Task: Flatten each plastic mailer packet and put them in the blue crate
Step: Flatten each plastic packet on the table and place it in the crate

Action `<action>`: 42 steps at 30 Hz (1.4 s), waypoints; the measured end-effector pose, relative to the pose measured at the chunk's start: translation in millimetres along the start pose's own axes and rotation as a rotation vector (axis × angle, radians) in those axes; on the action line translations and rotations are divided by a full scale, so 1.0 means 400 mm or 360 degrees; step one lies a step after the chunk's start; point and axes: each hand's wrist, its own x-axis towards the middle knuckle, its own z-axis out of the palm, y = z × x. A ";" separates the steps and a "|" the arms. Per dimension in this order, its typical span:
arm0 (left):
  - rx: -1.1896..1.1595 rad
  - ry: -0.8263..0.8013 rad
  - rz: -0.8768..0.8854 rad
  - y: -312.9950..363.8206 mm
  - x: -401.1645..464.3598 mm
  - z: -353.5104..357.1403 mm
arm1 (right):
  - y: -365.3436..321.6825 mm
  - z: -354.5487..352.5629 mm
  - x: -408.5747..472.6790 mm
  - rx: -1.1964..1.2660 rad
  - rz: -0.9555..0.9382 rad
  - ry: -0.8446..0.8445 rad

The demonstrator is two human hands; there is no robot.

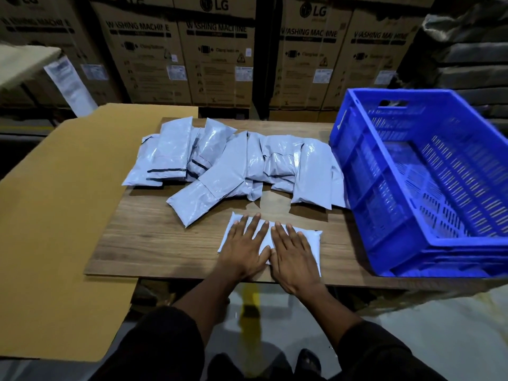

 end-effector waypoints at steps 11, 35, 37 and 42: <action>0.0086 0.0098 -0.0149 -0.003 -0.026 0.013 | 0.089 -0.013 -0.039 -0.0052 0.0262 -0.0095; -0.0918 0.0202 -0.0188 0.062 -0.036 0.002 | -0.052 0.002 -0.001 -0.0039 -0.0211 -0.0182; -0.0704 0.0229 -0.0130 0.041 -0.035 0.014 | -0.048 0.008 -0.006 -0.0044 -0.0147 -0.0121; -0.0211 0.0296 -0.0056 0.014 -0.060 0.038 | -0.010 0.000 -0.023 0.0050 0.0027 -0.0054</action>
